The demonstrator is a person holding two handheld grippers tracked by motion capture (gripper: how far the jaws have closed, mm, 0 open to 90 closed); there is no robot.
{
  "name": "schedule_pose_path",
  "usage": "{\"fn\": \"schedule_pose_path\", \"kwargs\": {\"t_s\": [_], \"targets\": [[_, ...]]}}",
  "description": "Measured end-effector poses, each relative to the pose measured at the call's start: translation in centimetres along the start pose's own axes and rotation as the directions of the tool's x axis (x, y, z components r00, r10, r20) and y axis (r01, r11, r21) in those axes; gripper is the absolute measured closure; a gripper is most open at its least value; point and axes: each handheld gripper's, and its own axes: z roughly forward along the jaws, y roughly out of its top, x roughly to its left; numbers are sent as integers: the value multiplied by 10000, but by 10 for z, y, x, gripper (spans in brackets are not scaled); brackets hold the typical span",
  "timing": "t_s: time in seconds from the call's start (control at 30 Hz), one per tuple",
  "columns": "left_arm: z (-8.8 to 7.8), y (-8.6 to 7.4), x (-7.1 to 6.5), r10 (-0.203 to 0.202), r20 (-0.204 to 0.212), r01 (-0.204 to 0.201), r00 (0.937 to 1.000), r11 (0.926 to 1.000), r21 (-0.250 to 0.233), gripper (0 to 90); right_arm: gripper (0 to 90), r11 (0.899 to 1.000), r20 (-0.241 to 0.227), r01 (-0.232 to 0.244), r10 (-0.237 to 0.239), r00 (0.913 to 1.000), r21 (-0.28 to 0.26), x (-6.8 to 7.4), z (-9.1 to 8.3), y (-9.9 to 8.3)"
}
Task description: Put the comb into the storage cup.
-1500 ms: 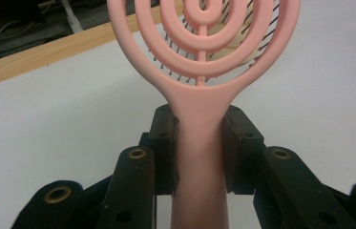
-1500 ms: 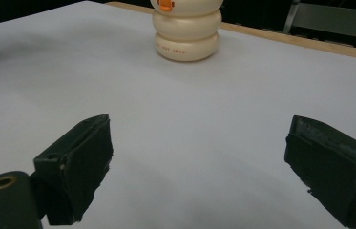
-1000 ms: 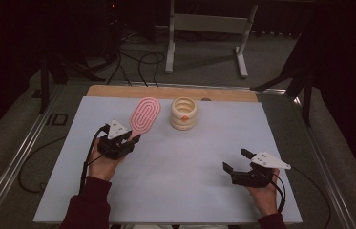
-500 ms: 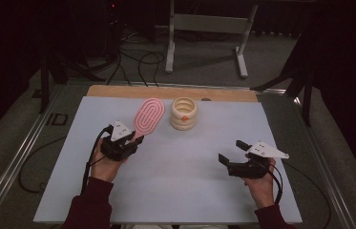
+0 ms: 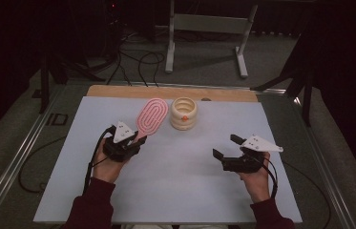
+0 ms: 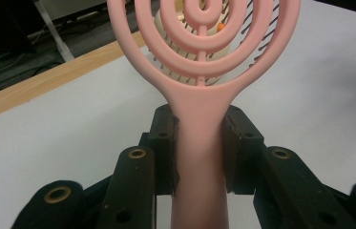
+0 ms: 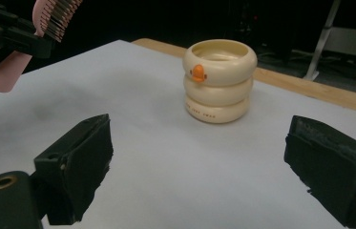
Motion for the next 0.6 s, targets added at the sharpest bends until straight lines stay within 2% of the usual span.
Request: {"fn": "schedule_pose_path", "kwargs": {"t_s": [0.07, 0.2, 0.3, 0.6], "targets": [[0, 0, -1, 27, 1, -27, 10000, 10000, -20, 697, 86, 9997, 0, -135, 135, 9999, 211, 1, 3, 4], [0, 0, -2, 32, -7, -32, 10000, 10000, -54, 697, 86, 9994, -74, -233, 234, 9997, 241, 1, 5, 8], [0, 1, -3, 38, -6, -38, 10000, 9999, -106, 697, 86, 9994, -278, -153, 161, 9995, 305, 2, 10, 14], [2, 0, -6, 93, 57, -93, 9999, 9999, -129, 697, 77, 9988, -474, 95, -73, 9989, 474, 10, 20, 29]]}}
